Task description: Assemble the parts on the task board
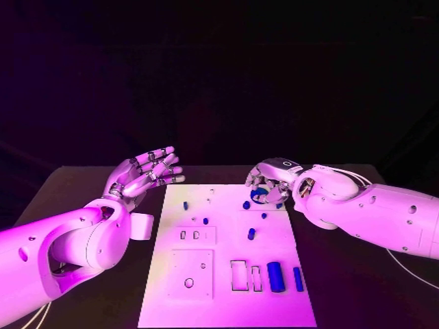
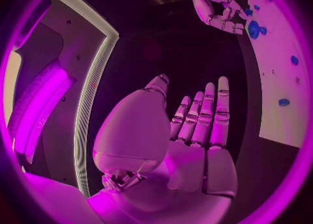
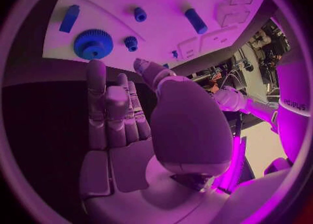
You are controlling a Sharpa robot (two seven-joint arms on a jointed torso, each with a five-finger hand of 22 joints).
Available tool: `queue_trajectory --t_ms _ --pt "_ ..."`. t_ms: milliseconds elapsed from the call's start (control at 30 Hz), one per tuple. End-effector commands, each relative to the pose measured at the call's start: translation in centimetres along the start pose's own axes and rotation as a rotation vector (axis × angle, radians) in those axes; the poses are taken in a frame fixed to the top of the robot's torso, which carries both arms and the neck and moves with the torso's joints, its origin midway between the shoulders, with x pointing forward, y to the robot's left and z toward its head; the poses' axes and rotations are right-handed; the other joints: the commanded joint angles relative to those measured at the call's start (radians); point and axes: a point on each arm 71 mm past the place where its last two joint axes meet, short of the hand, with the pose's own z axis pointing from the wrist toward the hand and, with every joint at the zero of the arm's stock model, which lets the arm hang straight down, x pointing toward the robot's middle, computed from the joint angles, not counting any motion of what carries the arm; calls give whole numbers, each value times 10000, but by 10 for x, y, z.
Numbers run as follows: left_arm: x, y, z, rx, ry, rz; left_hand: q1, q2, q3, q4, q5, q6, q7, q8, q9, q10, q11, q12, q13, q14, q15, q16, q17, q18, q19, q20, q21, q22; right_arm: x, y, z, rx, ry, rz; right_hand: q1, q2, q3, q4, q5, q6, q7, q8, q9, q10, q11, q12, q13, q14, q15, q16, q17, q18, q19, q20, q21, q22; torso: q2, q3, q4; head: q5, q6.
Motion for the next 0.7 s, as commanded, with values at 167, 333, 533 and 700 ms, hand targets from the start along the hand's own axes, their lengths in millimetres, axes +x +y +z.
queue_trajectory --t_ms 167,333,533,700 --pt "4 -6 -1 193 286 -203 101 20 8 -14 20 60 806 73 7 4 -2 -23 -1 76 10 43 19 138 72 16 64 19 7 1 4 294 684 -657 95 -103 -69 219 -71 -46 -56 -55 124 -250 39 -19 88 486 40 1800 1658 -404 790 52 1745 2292 137 10 52 -35 2" --pt "4 -7 -1 192 308 -227 101 21 8 -13 20 66 807 75 9 12 -2 -22 0 74 11 44 20 137 73 16 65 20 10 1 6 309 788 -665 122 -86 -74 286 -71 -33 -53 -47 162 -278 45 -13 113 534 42 2212 2049 -483 974 73 2168 2856 157 7 84 -61 -10" --pt "4 -7 -1 167 302 -276 96 15 4 -12 19 10 823 63 -2 -36 2 -28 -5 47 15 43 28 133 80 14 77 24 14 3 8 285 844 -647 141 -70 1 404 -5 13 -57 -22 221 -142 34 27 173 571 42 2618 2417 -564 1148 88 2622 3464 174 -1 104 -65 -27" --pt "3 -7 0 153 266 -308 71 15 -5 1 8 6 843 60 -2 -43 10 -34 -6 15 21 47 42 127 83 12 90 28 18 4 10 283 990 -630 162 -45 94 461 19 70 -55 9 257 -99 36 14 193 590 42 2796 2585 -592 1203 90 2788 3686 170 -1 102 -40 -49"
